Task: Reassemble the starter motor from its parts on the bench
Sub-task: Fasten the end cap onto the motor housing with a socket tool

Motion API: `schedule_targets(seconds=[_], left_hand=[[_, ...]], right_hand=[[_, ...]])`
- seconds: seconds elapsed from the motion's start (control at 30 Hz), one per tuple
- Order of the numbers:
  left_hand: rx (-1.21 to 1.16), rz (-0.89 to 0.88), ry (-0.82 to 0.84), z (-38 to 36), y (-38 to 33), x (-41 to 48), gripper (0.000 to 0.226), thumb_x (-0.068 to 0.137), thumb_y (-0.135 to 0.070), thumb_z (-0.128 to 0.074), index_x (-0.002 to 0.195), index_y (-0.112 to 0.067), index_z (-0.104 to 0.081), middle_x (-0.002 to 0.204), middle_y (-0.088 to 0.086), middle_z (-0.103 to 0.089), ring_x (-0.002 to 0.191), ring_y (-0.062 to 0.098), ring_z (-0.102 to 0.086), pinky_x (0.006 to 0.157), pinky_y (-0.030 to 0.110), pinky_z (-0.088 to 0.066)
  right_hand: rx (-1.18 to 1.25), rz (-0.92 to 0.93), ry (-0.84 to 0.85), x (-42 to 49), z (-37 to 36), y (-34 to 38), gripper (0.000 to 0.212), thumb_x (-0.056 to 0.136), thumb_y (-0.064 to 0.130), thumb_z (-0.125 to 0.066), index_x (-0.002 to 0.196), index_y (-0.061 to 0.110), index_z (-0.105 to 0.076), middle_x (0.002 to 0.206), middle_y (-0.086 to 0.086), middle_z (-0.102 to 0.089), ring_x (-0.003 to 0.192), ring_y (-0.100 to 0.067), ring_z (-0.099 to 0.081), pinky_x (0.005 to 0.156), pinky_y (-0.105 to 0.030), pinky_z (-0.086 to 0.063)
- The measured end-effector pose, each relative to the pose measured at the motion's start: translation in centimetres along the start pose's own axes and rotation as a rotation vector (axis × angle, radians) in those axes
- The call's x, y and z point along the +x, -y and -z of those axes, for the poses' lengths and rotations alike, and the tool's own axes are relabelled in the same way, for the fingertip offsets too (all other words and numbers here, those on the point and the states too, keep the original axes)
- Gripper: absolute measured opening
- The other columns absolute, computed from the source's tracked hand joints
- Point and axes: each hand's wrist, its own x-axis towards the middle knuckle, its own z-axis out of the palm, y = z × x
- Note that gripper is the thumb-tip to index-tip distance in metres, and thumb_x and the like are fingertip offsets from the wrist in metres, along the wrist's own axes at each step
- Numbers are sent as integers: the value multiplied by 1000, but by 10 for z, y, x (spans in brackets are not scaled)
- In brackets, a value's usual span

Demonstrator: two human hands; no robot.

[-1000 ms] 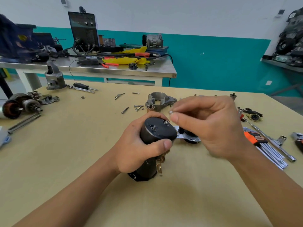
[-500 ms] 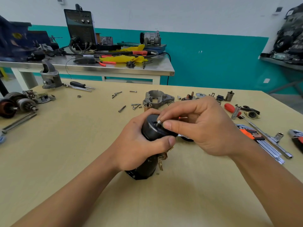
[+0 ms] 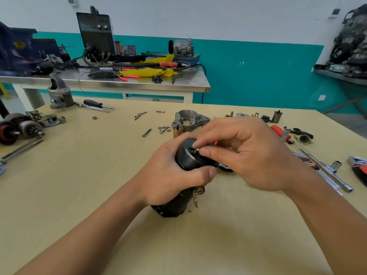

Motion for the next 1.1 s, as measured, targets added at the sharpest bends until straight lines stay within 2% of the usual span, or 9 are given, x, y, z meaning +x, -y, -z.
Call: schedule_targets(seconds=[0.1, 0.17, 0.33, 0.47, 0.6, 0.7, 0.83, 1.0, 1.1], left_hand=[[21, -9, 41, 2, 1, 2, 39, 75, -43, -73, 108, -26, -62, 92, -8, -63, 85, 11, -62, 74, 22, -48], [12, -11, 70, 3, 0, 4, 39, 76, -43, -73, 108, -23, -62, 92, -9, -63, 86, 10, -62, 75, 21, -48], [-22, -10, 140, 3, -3, 9, 36, 76, -35, -72, 99, -10, -60, 86, -11, -60, 78, 6, -59, 70, 17, -48], [-50, 36, 192, 5, -5, 15, 39, 74, -35, -74, 100, -11, -60, 84, -6, -61, 76, 14, -60, 68, 24, -51], [7, 76, 243, 7, -7, 24, 48, 73, -41, -72, 108, -11, -61, 93, 11, -64, 83, 32, -64, 74, 37, -55], [79, 97, 286, 5, -11, 32, 47, 71, -48, -69, 108, -19, -62, 92, 4, -65, 84, 28, -64, 76, 36, -54], [148, 122, 311, 2, -11, 38, 54, 70, -54, -67, 111, -19, -62, 99, 12, -65, 90, 33, -63, 82, 49, -52], [156, 177, 303, 8, -13, 32, 52, 68, -49, -72, 110, -19, -63, 91, 5, -68, 75, 19, -67, 68, 32, -55], [113, 170, 267, 11, -13, 26, 46, 70, -41, -75, 106, -17, -62, 85, 5, -67, 68, 15, -66, 63, 28, -54]], right_hand=[[-94, 47, 19, -1, 3, 4, 23, 88, 1, -69, 103, 16, -76, 101, 8, -71, 100, -9, -66, 82, -17, -53], [-160, 60, 26, 0, 5, 5, 24, 88, 2, -69, 104, 18, -76, 101, 12, -69, 100, -4, -65, 83, -13, -50], [-300, 137, 23, 0, 8, 6, 23, 89, 6, -69, 104, 20, -77, 100, 12, -67, 98, -1, -63, 83, -14, -50], [-260, 119, -10, -2, 10, 0, 22, 88, 6, -70, 102, 21, -77, 98, 13, -68, 97, -2, -64, 82, -13, -49], [-219, 103, -50, -5, 11, -9, 23, 88, 9, -69, 105, 22, -77, 99, 13, -70, 98, -2, -65, 81, -12, -50], [-147, 50, -66, -8, 16, -18, 27, 88, 10, -70, 105, 29, -74, 97, 16, -72, 97, -6, -67, 79, -13, -50], [-39, 1, -75, -11, 17, -24, 29, 88, 13, -70, 106, 35, -74, 96, 19, -72, 95, -12, -69, 77, -18, -53], [-1, -73, -83, -10, 10, -27, 15, 87, 22, -70, 98, 28, -78, 90, 13, -74, 89, -16, -71, 75, -33, -58], [-27, -90, -93, -10, 3, -23, 11, 88, 28, -67, 94, 30, -77, 86, 15, -74, 83, -10, -70, 69, -24, -56]])
